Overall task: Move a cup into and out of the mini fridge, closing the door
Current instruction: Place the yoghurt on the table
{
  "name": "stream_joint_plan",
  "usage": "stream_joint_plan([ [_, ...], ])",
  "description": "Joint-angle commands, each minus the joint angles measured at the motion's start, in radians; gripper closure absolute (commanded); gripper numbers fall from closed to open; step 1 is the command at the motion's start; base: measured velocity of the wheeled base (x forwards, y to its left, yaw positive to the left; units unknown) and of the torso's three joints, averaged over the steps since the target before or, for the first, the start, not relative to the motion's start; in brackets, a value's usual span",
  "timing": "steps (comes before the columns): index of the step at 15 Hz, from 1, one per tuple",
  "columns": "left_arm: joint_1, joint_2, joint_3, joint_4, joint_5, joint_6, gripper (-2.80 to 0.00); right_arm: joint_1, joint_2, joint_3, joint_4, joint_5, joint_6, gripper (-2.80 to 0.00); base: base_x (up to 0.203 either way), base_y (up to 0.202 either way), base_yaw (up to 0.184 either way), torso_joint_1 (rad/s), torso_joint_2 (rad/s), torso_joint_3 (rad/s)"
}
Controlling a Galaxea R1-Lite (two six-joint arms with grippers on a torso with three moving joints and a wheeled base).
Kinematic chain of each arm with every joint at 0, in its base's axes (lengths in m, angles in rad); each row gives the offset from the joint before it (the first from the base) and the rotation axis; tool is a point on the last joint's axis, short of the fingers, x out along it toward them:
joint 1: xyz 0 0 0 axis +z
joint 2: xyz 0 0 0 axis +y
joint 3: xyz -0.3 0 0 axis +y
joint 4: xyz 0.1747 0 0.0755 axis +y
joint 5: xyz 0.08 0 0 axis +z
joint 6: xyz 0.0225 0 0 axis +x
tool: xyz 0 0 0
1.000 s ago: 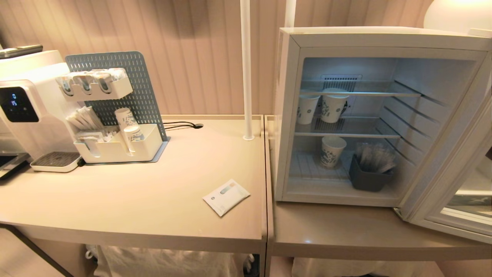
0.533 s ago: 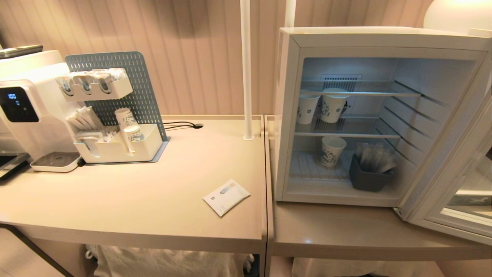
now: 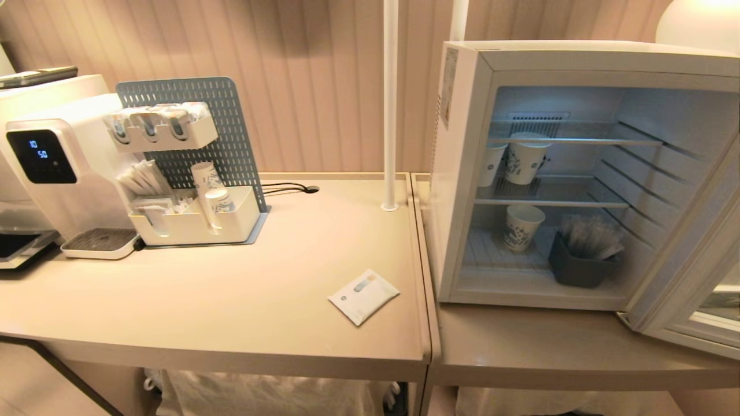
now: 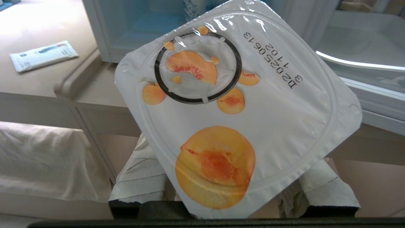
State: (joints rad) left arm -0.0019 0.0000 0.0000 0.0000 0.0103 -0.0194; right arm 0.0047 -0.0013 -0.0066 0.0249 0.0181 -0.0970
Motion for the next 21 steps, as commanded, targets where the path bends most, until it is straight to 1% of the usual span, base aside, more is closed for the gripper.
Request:
stream_joint_plan([
  [1, 0.0, 0.002, 0.002, 0.0, 0.0, -0.001, 0.0, 0.001, 0.001, 0.0, 0.0, 0.0, 0.0, 0.0, 0.0, 0.205, 0.003, 0.004, 0.0, 0.0],
  [21, 0.0, 0.002, 0.002, 0.0, 0.0, -0.001, 0.0, 0.001, 0.001, 0.002, 0.0, 0.0, 0.0, 0.0, 0.0, 0.192, -0.001, 0.001, 0.0, 0.002],
])
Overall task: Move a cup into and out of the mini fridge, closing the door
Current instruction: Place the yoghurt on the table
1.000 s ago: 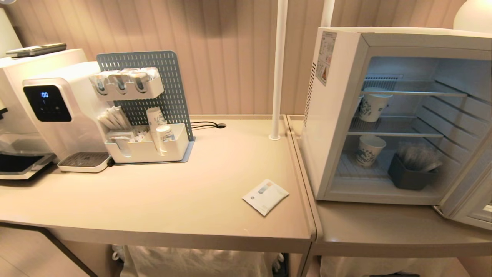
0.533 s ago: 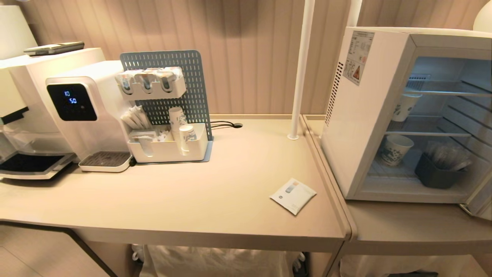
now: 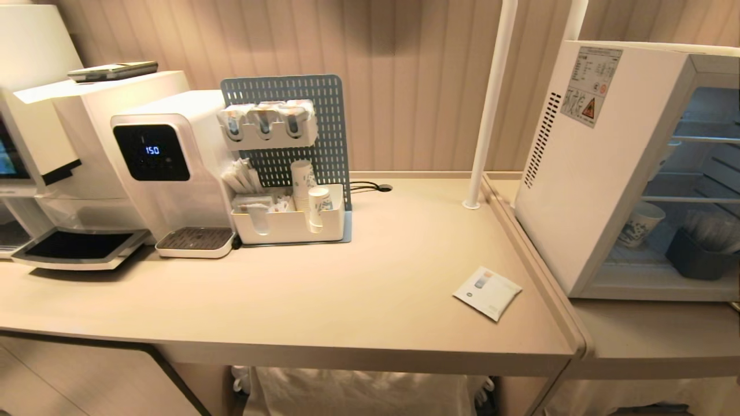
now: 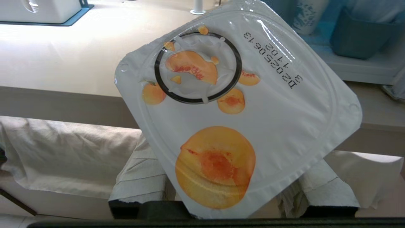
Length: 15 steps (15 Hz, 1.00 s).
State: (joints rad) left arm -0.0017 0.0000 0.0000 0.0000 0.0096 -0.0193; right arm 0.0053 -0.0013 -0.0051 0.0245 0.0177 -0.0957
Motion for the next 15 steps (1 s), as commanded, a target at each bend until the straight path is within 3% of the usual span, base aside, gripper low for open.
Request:
stream_joint_plan([
  [1, 0.0, 0.002, 0.002, 0.0, 0.001, -0.001, 0.0, 0.001, 0.0, 0.001, 0.0, 0.001, -0.001, 0.0, 0.0, 0.19, -0.001, 0.005, 0.0, 0.002],
  [10, 0.0, 0.002, 0.002, 0.0, 0.0, -0.001, 0.0, 0.001, 0.001, 0.001, 0.0, 0.001, -0.001, 0.0, 0.0, 0.186, -0.001, 0.001, 0.0, 0.001],
  [15, 0.0, 0.002, 0.002, 0.0, 0.001, -0.001, 0.0, 0.001, 0.001, -0.001, 0.003, 0.001, -0.001, 0.0, 0.0, 0.02, -0.001, 0.0, 0.0, 0.0],
])
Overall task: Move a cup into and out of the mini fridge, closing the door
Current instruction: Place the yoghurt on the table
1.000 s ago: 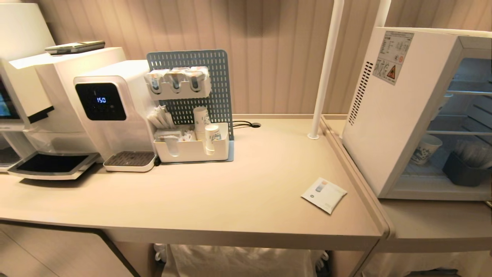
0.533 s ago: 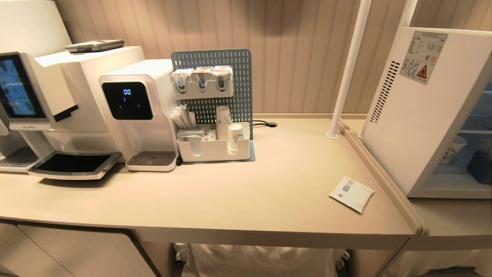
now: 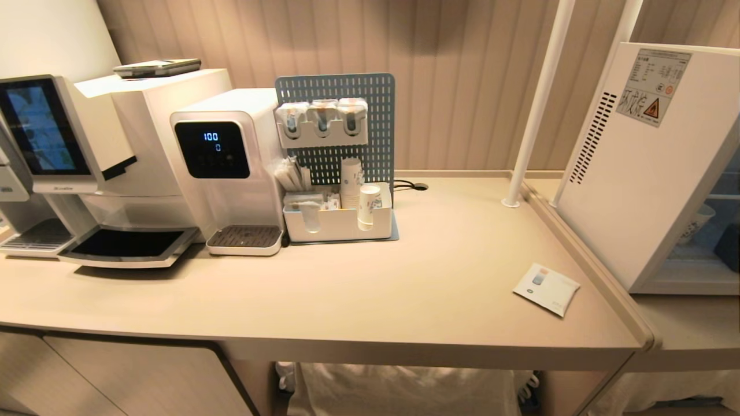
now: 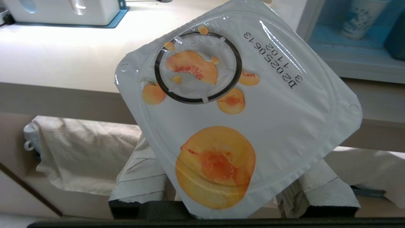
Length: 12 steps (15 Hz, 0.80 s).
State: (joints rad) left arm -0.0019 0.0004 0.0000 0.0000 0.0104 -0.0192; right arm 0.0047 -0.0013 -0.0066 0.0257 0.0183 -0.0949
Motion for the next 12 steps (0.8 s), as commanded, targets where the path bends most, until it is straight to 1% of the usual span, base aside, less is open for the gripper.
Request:
stream_joint_plan([
  [1, 0.0, 0.001, 0.002, 0.0, -0.001, -0.001, 0.0, 0.001, 0.001, 0.0, 0.002, 0.0, 0.004, 0.0, 0.0, 0.0, 0.0, 0.0, 0.0, 0.0],
  [12, 0.0, 0.001, 0.002, 0.0, -0.001, -0.001, 0.0, 0.001, 0.001, 0.0, 0.002, 0.0, 0.007, 0.0, 0.0, 0.0, 0.0, 0.0, 0.0, 0.0],
])
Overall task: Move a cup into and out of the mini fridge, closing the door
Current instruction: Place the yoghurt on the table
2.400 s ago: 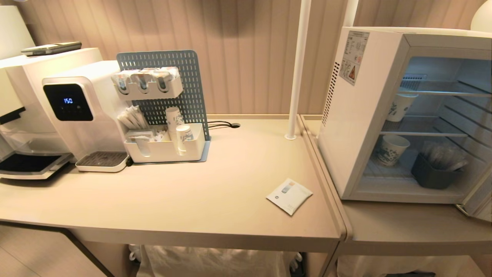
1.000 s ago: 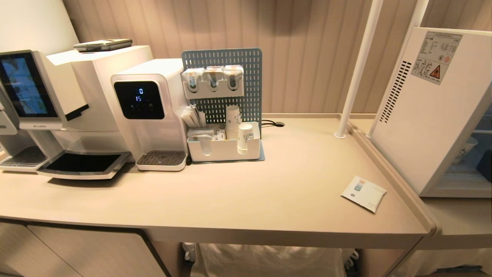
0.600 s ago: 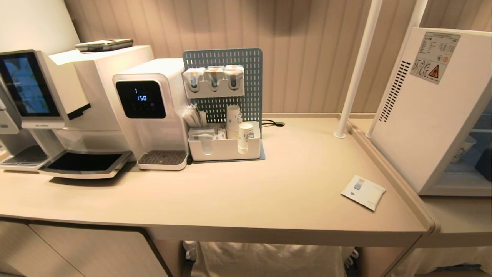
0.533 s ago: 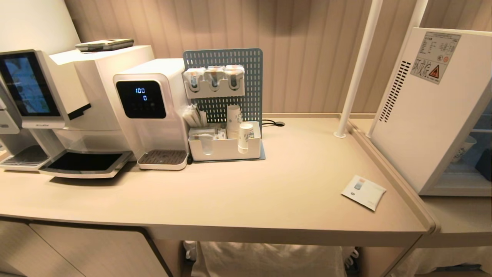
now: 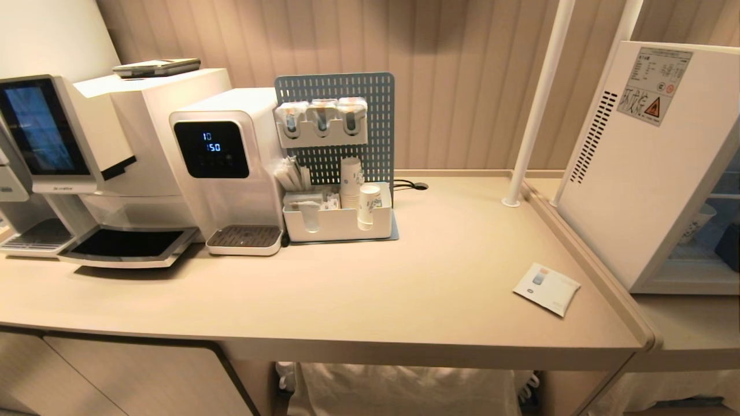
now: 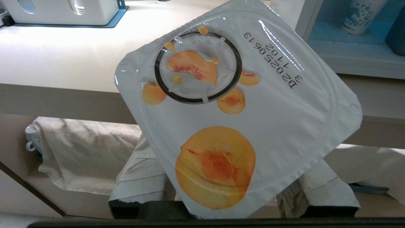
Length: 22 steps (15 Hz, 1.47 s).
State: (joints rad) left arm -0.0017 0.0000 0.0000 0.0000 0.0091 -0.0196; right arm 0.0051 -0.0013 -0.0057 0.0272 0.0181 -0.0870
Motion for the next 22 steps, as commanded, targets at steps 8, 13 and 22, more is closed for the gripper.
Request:
stream_joint_plan([
  [8, 0.0, 0.002, 0.002, 0.0, 0.0, 0.0, 0.0, 0.001, 0.2, -0.246, 0.037, 0.079, 0.085, 0.0, 0.0, 0.0, 0.0, 0.0, 0.0, 0.0],
  [13, 0.0, 0.002, 0.002, 0.0, 0.0, -0.002, 0.0, 0.004, 0.831, -0.289, -0.184, 0.214, 0.115, 0.0, 0.0, 0.0, 0.0, 0.0, 0.0, 0.0],
  [22, 0.0, 0.002, 0.002, 0.0, 0.002, -0.003, 0.0, 0.008, 2.024, -0.312, -1.29, 0.048, 0.15, 0.0, 0.0, 0.0, 0.0, 0.0, 0.0, 0.0],
])
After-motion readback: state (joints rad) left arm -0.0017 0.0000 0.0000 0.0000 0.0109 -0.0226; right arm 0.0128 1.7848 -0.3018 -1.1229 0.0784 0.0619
